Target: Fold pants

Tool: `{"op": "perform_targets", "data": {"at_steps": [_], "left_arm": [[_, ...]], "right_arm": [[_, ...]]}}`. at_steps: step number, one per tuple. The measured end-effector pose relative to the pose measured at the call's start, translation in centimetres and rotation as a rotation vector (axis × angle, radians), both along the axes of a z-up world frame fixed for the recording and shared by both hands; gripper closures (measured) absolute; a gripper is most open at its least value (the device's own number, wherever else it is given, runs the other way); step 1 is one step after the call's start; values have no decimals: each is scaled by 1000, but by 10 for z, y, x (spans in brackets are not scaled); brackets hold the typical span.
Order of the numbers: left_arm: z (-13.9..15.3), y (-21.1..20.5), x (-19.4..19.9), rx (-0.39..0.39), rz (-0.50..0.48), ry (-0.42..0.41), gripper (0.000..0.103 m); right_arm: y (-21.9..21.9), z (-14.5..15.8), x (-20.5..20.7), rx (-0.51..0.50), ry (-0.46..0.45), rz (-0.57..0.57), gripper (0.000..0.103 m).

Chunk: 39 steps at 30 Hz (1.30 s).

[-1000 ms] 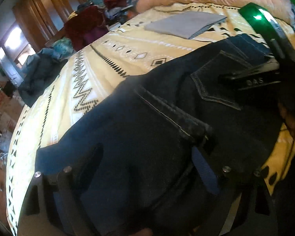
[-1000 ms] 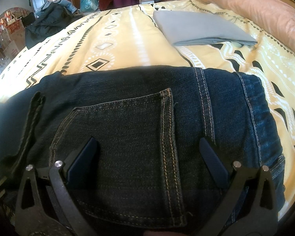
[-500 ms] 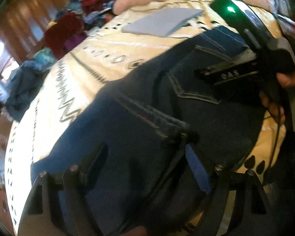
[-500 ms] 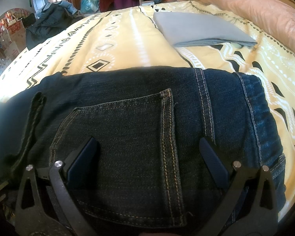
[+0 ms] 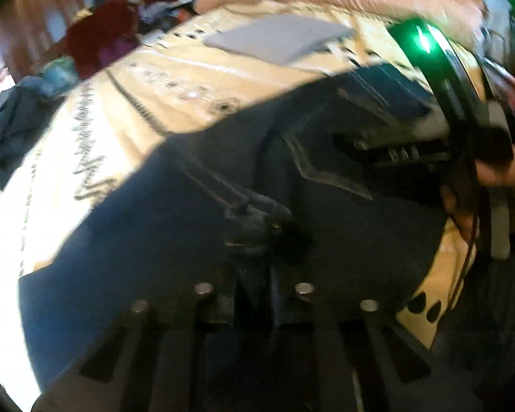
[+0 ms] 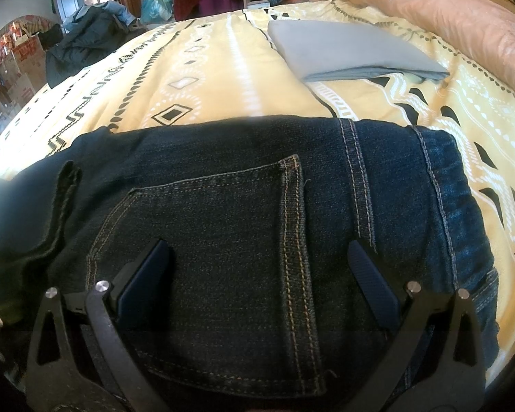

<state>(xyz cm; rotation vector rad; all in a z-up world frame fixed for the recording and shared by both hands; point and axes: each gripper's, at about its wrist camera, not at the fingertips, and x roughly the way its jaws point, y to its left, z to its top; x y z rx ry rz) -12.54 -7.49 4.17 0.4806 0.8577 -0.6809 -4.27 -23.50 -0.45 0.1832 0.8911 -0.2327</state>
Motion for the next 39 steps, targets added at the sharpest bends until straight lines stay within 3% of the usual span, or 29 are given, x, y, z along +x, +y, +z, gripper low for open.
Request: {"op": "perform_targets", "data": {"at_steps": [5, 9, 11, 14, 18, 19, 21, 22, 23, 29, 32, 35, 39], "left_arm": [[58, 70, 33, -219, 223, -31, 91], [94, 192, 67, -384, 499, -74, 91], [99, 276, 77, -442, 671, -94, 91], [82, 387, 72, -490, 897, -90, 91], [19, 513, 41, -516, 1214, 0, 89], [-5, 542, 27, -543, 1282, 50, 76], [-29, 573, 1, -730, 1257, 72, 70], [-31, 583, -10, -786, 1241, 67, 70], [-30, 586, -14, -794, 1240, 61, 69], [-5, 594, -42, -708, 1318, -46, 69], [23, 578, -45, -644, 1197, -97, 69], [41, 560, -41, -644, 1040, -91, 69], [35, 556, -19, -641, 1040, -58, 69]], "right_arm": [[-1, 4, 1, 8, 45, 12, 0], [-1, 17, -7, 63, 61, 25, 14], [3, 25, -11, 82, 53, 42, 15], [16, 32, -14, 57, 42, 66, 14], [37, 21, -10, 14, 96, 103, 13], [41, 19, -10, -9, 104, 108, 11], [48, 16, -7, -18, 123, 120, 9], [49, 16, -7, -21, 128, 119, 9], [49, 17, -6, -20, 133, 119, 9], [63, 26, -3, -16, 132, 121, 9], [85, 35, 0, -30, 113, 155, 9], [126, 47, 8, -57, 84, 241, 10], [201, 60, 42, -59, 49, 426, 11]]}}
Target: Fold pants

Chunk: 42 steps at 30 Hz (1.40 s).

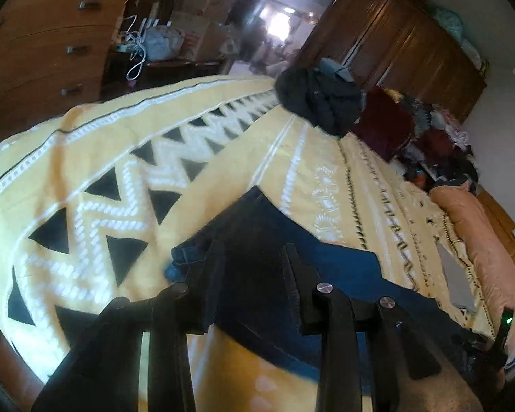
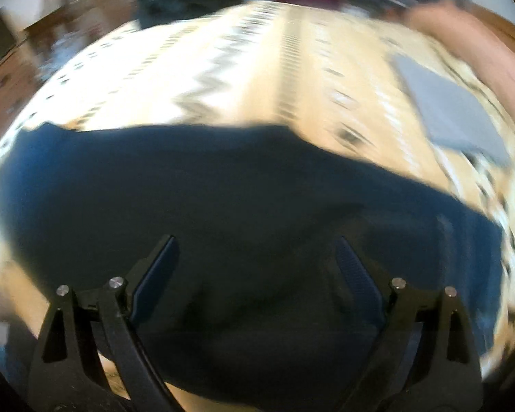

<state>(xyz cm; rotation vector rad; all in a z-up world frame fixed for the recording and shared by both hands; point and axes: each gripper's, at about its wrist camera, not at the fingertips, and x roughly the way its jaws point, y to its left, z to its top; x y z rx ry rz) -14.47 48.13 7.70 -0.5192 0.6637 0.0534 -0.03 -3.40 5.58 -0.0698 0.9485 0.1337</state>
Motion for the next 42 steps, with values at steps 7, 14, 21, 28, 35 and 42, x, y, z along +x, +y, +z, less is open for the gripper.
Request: {"op": "perform_targets", "data": {"at_steps": [7, 14, 21, 28, 35, 42], "left_arm": [[-14, -7, -29, -76, 18, -7, 69], [-22, -13, -41, -91, -12, 2, 69], [-32, 1, -44, -139, 53, 17, 66], [-45, 9, -33, -219, 79, 63, 56], [-63, 19, -9, -284, 141, 103, 53], [-70, 26, 20, -288, 190, 96, 88]], "right_arm": [[136, 17, 64, 52, 14, 348, 34], [232, -11, 127, 6, 101, 518, 68], [269, -49, 138, -196, 108, 576, 74], [266, 7, 114, -63, -17, 608, 54], [299, 4, 104, -63, 8, 679, 54], [300, 12, 87, -14, -5, 671, 53]]}}
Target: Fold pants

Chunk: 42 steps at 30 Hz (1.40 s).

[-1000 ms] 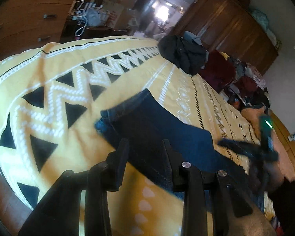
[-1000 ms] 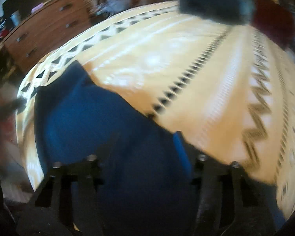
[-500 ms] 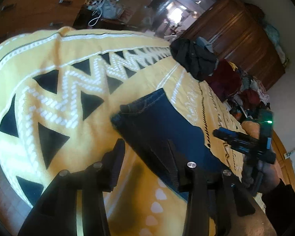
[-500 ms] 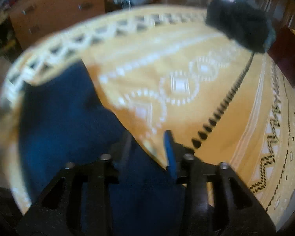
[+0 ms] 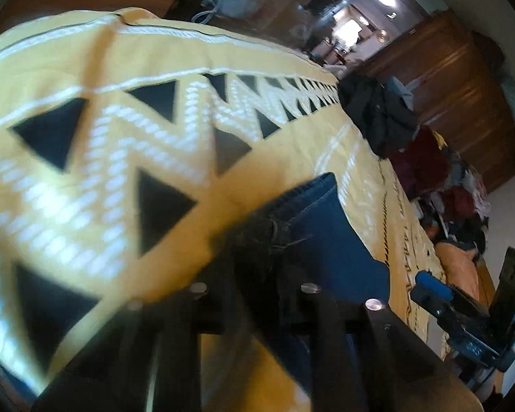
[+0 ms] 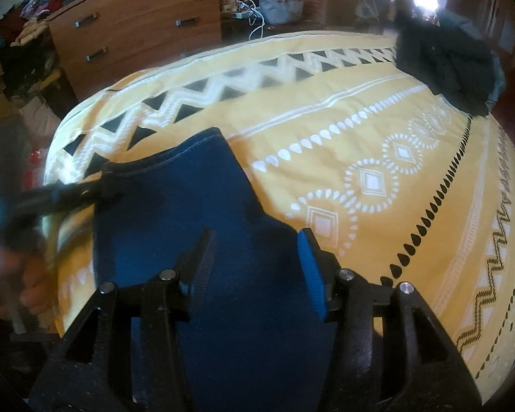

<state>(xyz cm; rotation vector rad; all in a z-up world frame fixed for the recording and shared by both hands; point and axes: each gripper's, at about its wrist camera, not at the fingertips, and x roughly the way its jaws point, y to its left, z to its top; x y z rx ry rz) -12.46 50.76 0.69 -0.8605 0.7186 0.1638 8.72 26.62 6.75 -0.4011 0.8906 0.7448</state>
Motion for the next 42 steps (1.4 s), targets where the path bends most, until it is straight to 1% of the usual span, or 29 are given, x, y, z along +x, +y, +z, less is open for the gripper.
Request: {"op": "perform_targets", "data": {"at_steps": [1, 3, 4, 5, 7, 8, 9, 10, 11, 13, 15, 17, 18, 19, 20, 21, 22, 23, 25, 26, 28, 29, 31, 33, 35, 36, 38, 39, 42], "left_arm": [[4, 0, 0, 5, -3, -21, 90], [24, -1, -12, 47, -13, -110, 90], [30, 0, -19, 66, -12, -135, 88], [26, 4, -22, 64, -9, -125, 88], [-2, 11, -17, 27, -21, -38, 86], [-11, 13, -18, 8, -23, -37, 84], [-11, 13, -20, 12, -23, -65, 83], [-9, 13, -21, 23, -27, -65, 81], [-6, 12, -22, 31, -27, -68, 81], [-9, 13, -23, 20, -29, -81, 80], [-13, 16, -23, -10, -29, -98, 80], [-16, 19, -24, -16, -33, -101, 80], [-16, 19, -23, -15, -35, -100, 80], [-17, 19, -22, -12, -37, -100, 80], [-17, 18, -22, -7, -39, -101, 80], [-18, 19, -23, -5, -40, -105, 80], [-19, 19, -25, -9, -40, -109, 80], [-20, 20, -24, -13, -41, -112, 80], [-21, 22, -32, -10, -46, -113, 80], [-21, 22, -33, -7, -48, -111, 80], [-21, 22, -33, -6, -53, -112, 80], [-21, 22, -33, -4, -55, -113, 80], [-21, 22, -34, -1, -54, -113, 80], [-20, 21, -34, 2, -54, -113, 80], [-20, 20, -34, 6, -54, -112, 80], [-19, 19, -34, 9, -52, -112, 80], [-18, 16, -33, 22, -49, -108, 79], [-17, 15, -32, 25, -47, -106, 79], [-17, 14, -31, 29, -43, -98, 79]], "right_arm": [[-4, 1, -2, 16, 6, -14, 53], [-19, 0, -4, 47, 6, -60, 53], [-28, -1, -5, 59, 6, -83, 53], [-37, -1, -5, 68, 10, -109, 54], [-57, -12, 1, 52, 21, -176, 54], [-61, -18, 5, 36, 31, -195, 56], [-62, -26, 11, 19, 57, -205, 74], [-60, -31, 15, 12, 75, -204, 93], [-53, -35, 19, 17, 92, -193, 95], [-34, -39, 22, 29, 103, -156, 95], [-8, -43, 25, 43, 97, -107, 95], [4, -55, 33, 33, 116, -101, 95], [6, -67, 40, 28, 148, -112, 95], [0, -75, 47, 65, 185, -133, 98], [-7, -77, 52, 114, 213, -149, 99], [-9, -74, 53, 130, 229, -162, 99], [-8, -69, 49, 121, 200, -155, 92], [-6, -62, 41, 110, 158, -125, 91], [-11, -64, 31, 80, 139, -84, 92], [-23, -68, 29, 72, 135, -94, 91], [-55, -69, 33, 105, 168, -150, 91], [-78, -68, 33, 127, 184, -182, 91], [-116, -64, 31, 113, 167, -231, 91], [-172, -69, 28, 121, 194, -288, 91], [-218, -71, 24, 133, 219, -341, 91], [-253, -74, 20, 144, 232, -382, 91], [-296, -73, 11, 152, 237, -441, 91], [-327, -74, 7, 177, 250, -476, 90], [-392, -73, -8, 179, 246, -585, 91]]}}
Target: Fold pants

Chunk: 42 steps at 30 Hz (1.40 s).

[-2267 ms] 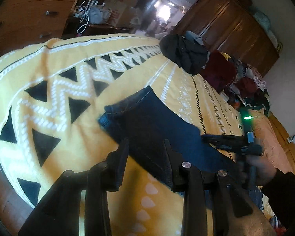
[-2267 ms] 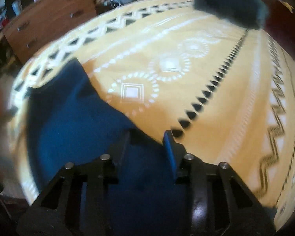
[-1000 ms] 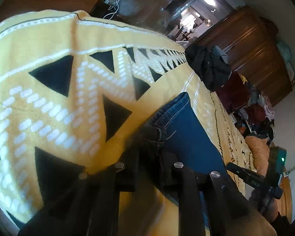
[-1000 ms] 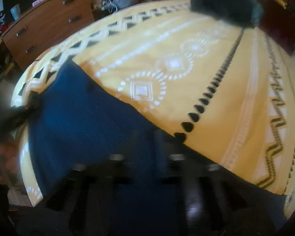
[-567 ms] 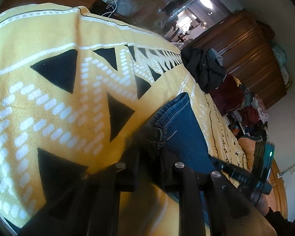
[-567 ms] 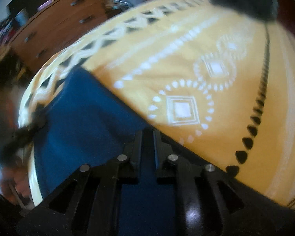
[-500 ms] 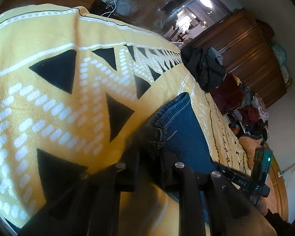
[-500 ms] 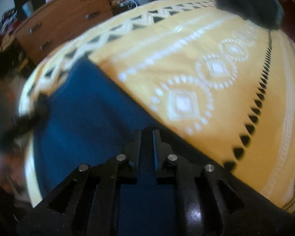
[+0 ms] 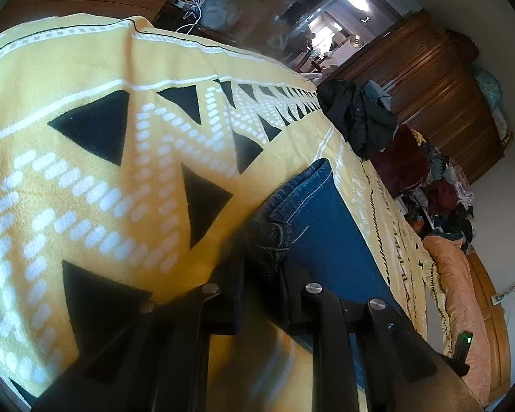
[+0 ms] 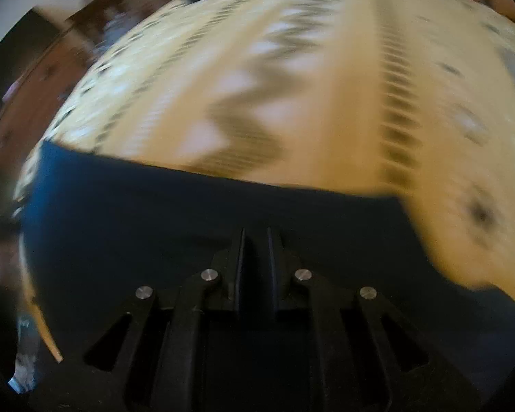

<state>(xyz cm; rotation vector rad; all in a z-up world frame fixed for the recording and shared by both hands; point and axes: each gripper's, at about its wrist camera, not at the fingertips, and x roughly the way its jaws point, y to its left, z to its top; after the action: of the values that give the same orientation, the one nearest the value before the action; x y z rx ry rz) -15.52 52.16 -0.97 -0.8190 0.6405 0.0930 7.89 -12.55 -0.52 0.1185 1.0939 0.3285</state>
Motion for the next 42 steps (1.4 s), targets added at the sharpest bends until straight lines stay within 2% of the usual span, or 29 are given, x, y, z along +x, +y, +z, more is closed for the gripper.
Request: {"op": "perform_targets", "data": {"at_steps": [1, 5, 6, 9, 10, 12, 14, 15, 16, 18, 20, 23, 25, 27, 28, 29, 30, 31, 33, 34, 36, 37, 39, 40, 42], "left_arm": [[0, -1, 1, 6, 1, 2, 79], [1, -2, 3, 8, 8, 4, 79], [1, -2, 3, 7, 9, 4, 79], [1, -3, 6, 21, 15, 12, 79], [1, -3, 7, 24, 19, 15, 79], [1, -5, 7, 27, 33, 19, 78], [2, -9, 8, 47, 44, 23, 78], [2, -10, 9, 55, 48, 24, 78], [2, -10, 9, 58, 52, 26, 78], [2, -9, 10, 52, 54, 29, 78], [2, -7, 12, 38, 54, 33, 78], [3, -5, 15, 31, 47, 47, 78], [6, -4, 16, 25, 44, 62, 78], [14, -4, 17, 34, 45, 80, 77], [22, -7, 15, 68, 52, 94, 74], [30, -10, 13, 101, 61, 102, 73], [44, -16, 7, 152, 69, 97, 71], [52, -20, 3, 184, 67, 89, 70], [84, -45, -8, 314, 25, 69, 68], [93, -57, -10, 354, -11, 57, 67], [111, -97, -14, 411, -151, 26, 66], [116, -125, -15, 432, -257, 16, 65], [118, -159, -18, 406, -357, -6, 65], [116, -179, -17, 349, -440, -17, 65], [112, -212, -17, 327, -532, -21, 65]], "right_arm": [[-16, 1, -4, 7, 5, -24, 95], [-76, 0, -35, 97, 7, -70, 95], [-95, 0, -46, 86, -6, -112, 95], [-146, 7, -70, 164, -41, -237, 96], [-160, 8, -76, 149, -49, -280, 92], [-190, 10, -90, 119, -66, -393, 92], [-202, 18, -102, 107, -91, -449, 92], [-196, 25, -101, 84, -110, -449, 86], [-184, 31, -99, 78, -134, -425, 72], [-157, 35, -85, 119, -152, -349, 63], [-140, 28, -69, 126, -121, -284, 65], [-151, 9, -61, 59, -65, -289, 71], [-188, 4, -75, 99, -48, -356, 103], [-220, 14, -96, 110, -65, -445, 103], [-226, 24, -108, 97, -83, -472, 103], [-225, 39, -124, 41, -114, -496, 97], [-220, 51, -137, -10, -139, -518, 80], [-211, 65, -154, -26, -180, -509, 71], [-182, 87, -177, -79, -246, -482, 68], [-162, 94, -192, -93, -271, -454, 62], [-111, 93, -215, -103, -289, -314, 60], [-76, 87, -224, -137, -290, -205, 61], [-16, 66, -237, -215, -288, 15, 64], [-4, 57, -239, -234, -277, 56, 64], [13, 44, -239, -231, -277, 98, 64]]}}
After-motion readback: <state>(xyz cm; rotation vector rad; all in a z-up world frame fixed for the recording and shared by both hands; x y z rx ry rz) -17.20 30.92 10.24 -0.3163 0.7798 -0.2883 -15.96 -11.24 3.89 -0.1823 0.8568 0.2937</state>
